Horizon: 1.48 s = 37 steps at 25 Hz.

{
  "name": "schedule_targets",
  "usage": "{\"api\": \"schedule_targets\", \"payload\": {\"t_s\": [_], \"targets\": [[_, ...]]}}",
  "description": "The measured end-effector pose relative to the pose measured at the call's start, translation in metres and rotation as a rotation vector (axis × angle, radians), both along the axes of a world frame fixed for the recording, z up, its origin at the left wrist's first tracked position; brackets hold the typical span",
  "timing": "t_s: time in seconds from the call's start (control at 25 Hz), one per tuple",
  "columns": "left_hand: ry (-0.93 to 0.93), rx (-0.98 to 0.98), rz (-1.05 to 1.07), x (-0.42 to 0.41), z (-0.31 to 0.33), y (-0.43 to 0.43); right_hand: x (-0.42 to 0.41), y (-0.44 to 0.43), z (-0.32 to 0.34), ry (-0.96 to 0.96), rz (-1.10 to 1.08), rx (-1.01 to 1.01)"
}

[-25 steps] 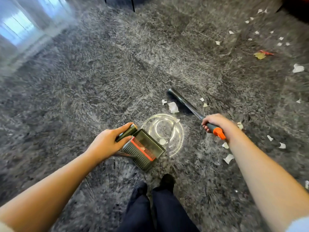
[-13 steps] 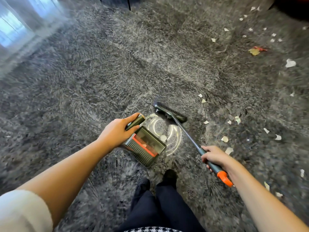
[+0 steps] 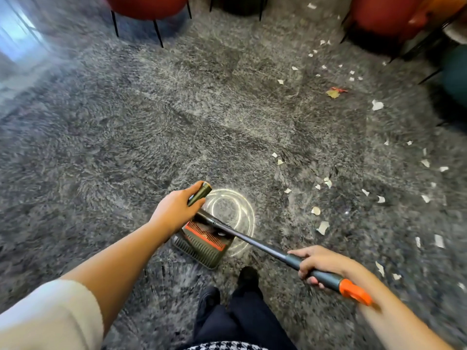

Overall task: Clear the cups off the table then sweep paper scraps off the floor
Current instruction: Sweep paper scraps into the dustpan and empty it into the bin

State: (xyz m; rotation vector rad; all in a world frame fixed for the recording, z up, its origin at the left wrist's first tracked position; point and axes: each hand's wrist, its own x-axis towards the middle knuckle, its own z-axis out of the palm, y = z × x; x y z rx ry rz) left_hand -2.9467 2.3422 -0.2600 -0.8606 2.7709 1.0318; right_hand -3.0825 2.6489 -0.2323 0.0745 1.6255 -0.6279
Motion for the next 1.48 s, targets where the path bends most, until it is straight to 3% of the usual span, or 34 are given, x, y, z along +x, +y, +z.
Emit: {"api": "schedule_targets", "payload": {"t_s": [0.32,0.64,0.84,1.0,1.28,1.48], "targets": [[-0.005,-0.024,-0.012,0.0,-0.004,-0.004,0.008,0.043,0.033,-0.005,-0.22,-0.049],[0.003,-0.018,-0.008,0.003,-0.004,0.001,0.032,0.034,0.01,0.239,-0.232,0.023],[0.06,0.05,-0.067,-0.006,0.001,0.009,0.014,0.056,-0.003,0.123,-0.604,0.023],[0.066,0.036,-0.266,-0.052,0.013,0.029,-0.016,0.111,0.007,0.004,-0.797,-0.004],[0.054,-0.027,-0.425,-0.175,0.019,0.061,-0.075,0.204,0.017,0.087,-1.04,0.012],[0.0,-0.094,-0.608,-0.264,0.016,0.091,-0.136,0.238,0.005,0.14,-1.092,0.043]]}}
